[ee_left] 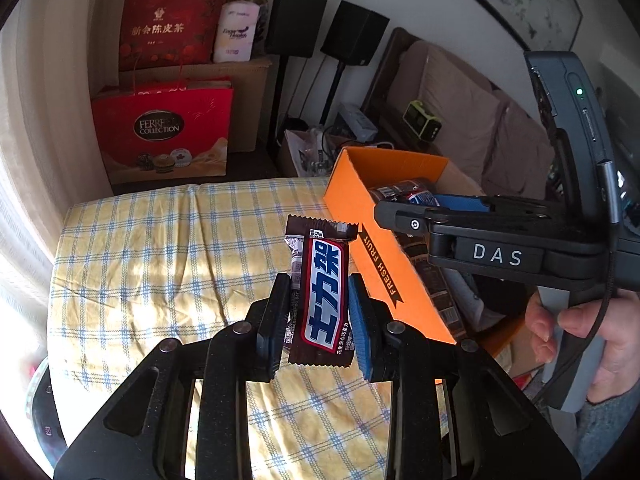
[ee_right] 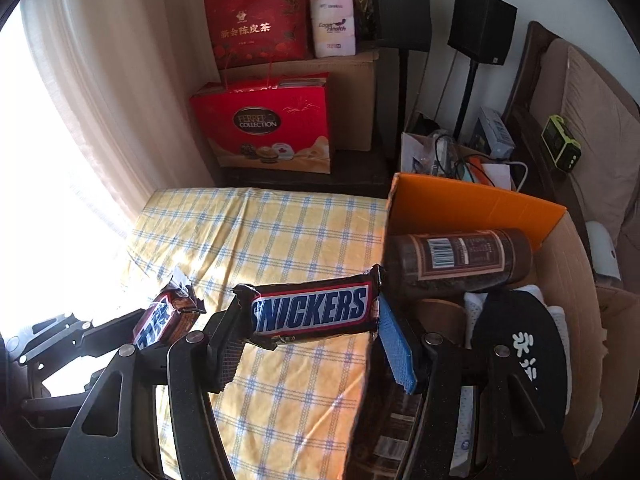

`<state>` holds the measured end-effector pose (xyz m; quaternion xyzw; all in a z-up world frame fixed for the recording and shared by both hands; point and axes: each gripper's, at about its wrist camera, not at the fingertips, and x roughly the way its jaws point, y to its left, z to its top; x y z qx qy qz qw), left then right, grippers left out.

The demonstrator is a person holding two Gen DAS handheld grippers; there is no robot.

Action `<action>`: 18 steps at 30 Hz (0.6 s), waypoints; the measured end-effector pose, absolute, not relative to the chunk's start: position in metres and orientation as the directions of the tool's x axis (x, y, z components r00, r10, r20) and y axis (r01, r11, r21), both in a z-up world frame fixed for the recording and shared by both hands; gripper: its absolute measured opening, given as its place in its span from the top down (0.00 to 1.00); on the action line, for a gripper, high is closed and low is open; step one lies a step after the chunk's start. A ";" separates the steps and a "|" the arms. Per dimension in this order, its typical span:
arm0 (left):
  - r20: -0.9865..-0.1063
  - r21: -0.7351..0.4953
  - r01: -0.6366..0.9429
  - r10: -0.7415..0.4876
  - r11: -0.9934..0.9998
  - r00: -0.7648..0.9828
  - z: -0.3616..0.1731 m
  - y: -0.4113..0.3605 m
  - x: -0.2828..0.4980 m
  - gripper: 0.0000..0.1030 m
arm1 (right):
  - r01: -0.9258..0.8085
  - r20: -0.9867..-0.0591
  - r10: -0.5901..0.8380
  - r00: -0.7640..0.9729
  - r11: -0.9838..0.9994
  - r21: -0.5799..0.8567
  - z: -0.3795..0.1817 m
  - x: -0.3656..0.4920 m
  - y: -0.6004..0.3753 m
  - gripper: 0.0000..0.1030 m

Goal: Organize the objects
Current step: 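Lower both chocolate bars into the box and open both tools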

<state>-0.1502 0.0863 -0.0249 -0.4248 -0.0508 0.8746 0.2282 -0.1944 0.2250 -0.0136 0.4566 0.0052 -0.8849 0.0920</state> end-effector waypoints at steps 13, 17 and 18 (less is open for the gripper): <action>-0.720 -0.312 -0.452 0.518 -0.836 -0.461 -0.028 0.179 -0.135 0.74 | 0.034 -0.812 -0.067 -0.580 -0.998 0.058 -0.008 -0.155 0.321 0.40; -0.728 -0.310 -0.461 0.520 -0.832 -0.447 -0.032 0.199 -0.132 0.74 | 0.014 -0.817 -0.067 -0.572 -0.997 0.072 -0.017 -0.150 0.335 0.40; -0.731 -0.308 -0.464 0.518 -0.831 -0.444 -0.033 0.204 -0.132 0.74 | 0.010 -0.819 -0.068 -0.569 -0.997 0.076 -0.020 -0.150 0.337 0.40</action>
